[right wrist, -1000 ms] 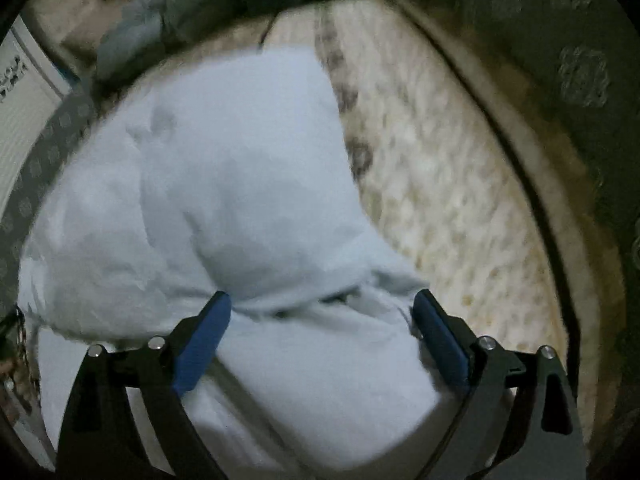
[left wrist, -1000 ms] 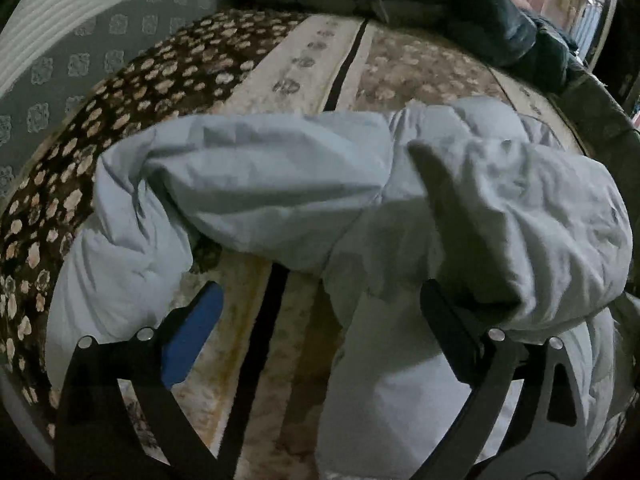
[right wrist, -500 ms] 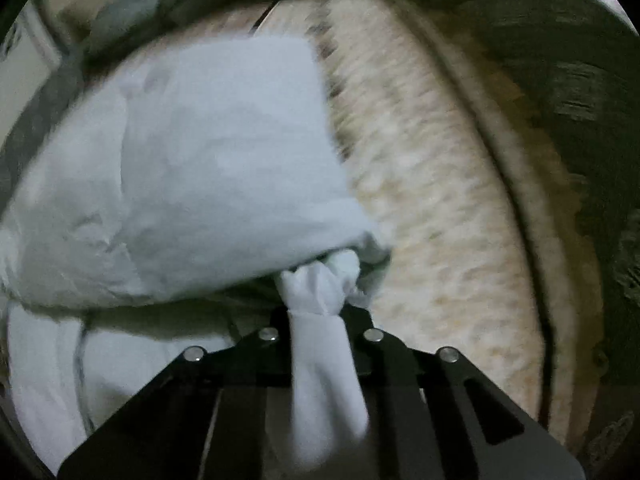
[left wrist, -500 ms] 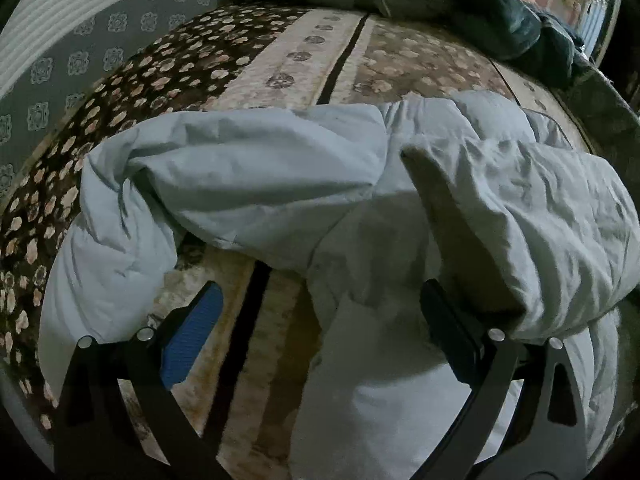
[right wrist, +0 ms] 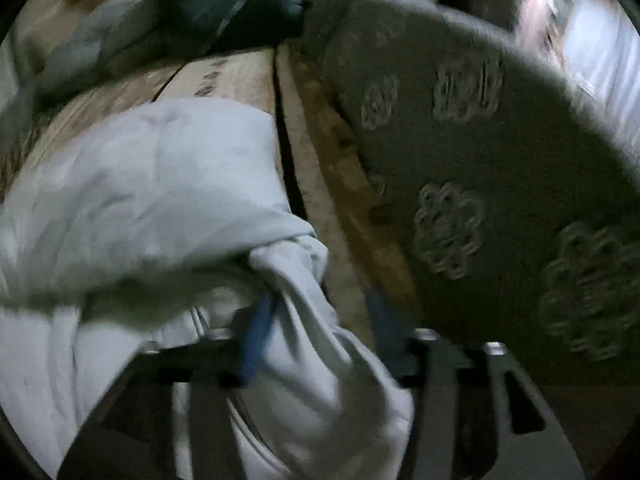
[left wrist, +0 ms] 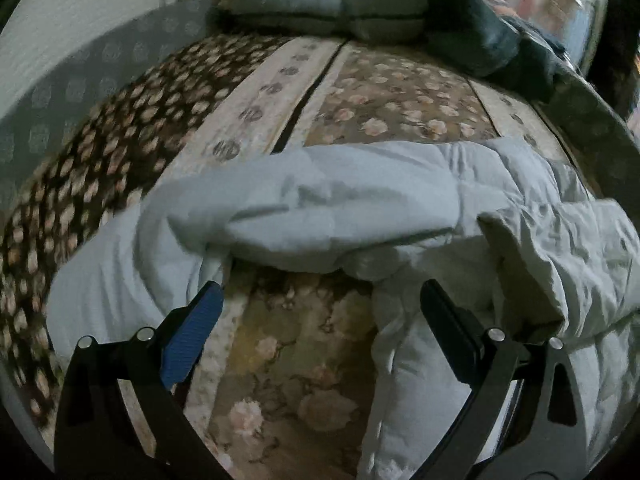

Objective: Fold large clothes

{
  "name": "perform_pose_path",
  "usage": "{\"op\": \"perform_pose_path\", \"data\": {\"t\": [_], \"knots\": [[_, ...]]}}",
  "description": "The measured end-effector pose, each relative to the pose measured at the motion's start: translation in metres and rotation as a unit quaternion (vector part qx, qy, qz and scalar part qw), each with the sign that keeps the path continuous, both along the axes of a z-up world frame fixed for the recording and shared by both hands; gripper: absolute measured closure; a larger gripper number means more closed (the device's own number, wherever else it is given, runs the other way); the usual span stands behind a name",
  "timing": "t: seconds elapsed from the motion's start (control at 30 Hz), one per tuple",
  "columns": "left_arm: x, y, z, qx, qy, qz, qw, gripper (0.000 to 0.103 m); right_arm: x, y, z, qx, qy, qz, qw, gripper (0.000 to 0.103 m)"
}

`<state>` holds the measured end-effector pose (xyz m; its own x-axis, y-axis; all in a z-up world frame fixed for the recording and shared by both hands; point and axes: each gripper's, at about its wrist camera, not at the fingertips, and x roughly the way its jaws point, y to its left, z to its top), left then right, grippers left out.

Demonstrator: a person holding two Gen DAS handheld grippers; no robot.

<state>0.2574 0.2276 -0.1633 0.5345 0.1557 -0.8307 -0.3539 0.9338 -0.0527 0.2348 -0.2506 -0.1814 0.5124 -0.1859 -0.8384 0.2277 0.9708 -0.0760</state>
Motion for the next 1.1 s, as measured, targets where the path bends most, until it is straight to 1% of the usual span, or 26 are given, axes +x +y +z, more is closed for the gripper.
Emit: {"op": "perform_pose_path", "data": {"t": [0.03,0.07,0.13,0.2,0.27,0.3,0.37,0.4,0.5,0.6,0.73,0.87,0.97,1.1], "knots": [[-0.004,0.007,-0.001,-0.014,0.000,0.020,0.9997,0.005,-0.006,-0.002,0.013,0.008,-0.017,-0.009,1.000,0.024],[-0.009,0.014,-0.001,-0.027,0.000,0.036,0.9990,0.005,-0.014,-0.003,0.030,0.025,-0.037,-0.017,0.999,0.022],[-0.018,0.022,0.000,-0.044,-0.002,0.058,0.9973,0.005,-0.027,-0.003,0.053,0.047,-0.058,-0.021,0.997,0.017],[-0.029,0.030,0.004,-0.058,-0.007,0.075,0.9954,0.005,-0.042,0.006,0.072,0.067,-0.073,-0.012,0.995,0.016],[-0.043,0.036,0.012,-0.062,-0.015,0.085,0.9943,0.005,-0.060,0.019,0.086,0.080,-0.083,-0.002,0.993,0.015],[-0.049,0.038,0.016,-0.063,-0.019,0.088,0.9939,0.005,-0.068,0.023,0.093,0.084,-0.086,0.002,0.993,0.015],[-0.059,0.041,0.020,-0.062,-0.022,0.092,0.9936,0.005,-0.071,0.036,0.098,0.087,-0.092,0.008,0.992,0.014],[-0.064,0.041,0.022,-0.064,-0.021,0.092,0.9934,0.005,-0.067,0.039,0.094,0.087,-0.094,0.011,0.992,0.012],[-0.080,0.046,0.025,-0.071,-0.023,0.095,0.9927,0.005,-0.069,0.055,0.098,0.073,-0.091,0.029,0.993,0.011],[-0.091,0.050,0.031,-0.063,-0.027,0.097,0.9929,0.005,-0.075,0.067,0.101,0.067,-0.084,0.041,0.993,0.011],[-0.100,0.059,0.033,-0.057,-0.029,0.100,0.9930,0.005,-0.080,0.069,0.103,0.068,-0.085,0.041,0.993,0.011],[-0.103,0.066,0.031,-0.046,-0.024,0.095,0.9941,0.005,-0.078,0.072,0.097,0.049,-0.078,0.051,0.994,0.011],[-0.104,0.072,0.028,-0.044,-0.020,0.095,0.9943,0.005,-0.075,0.066,0.091,0.058,-0.069,0.042,0.995,0.011],[-0.108,0.086,0.022,-0.061,-0.020,0.109,0.9919,0.005,-0.069,0.060,0.083,0.073,-0.060,0.020,0.995,0.011]]}}
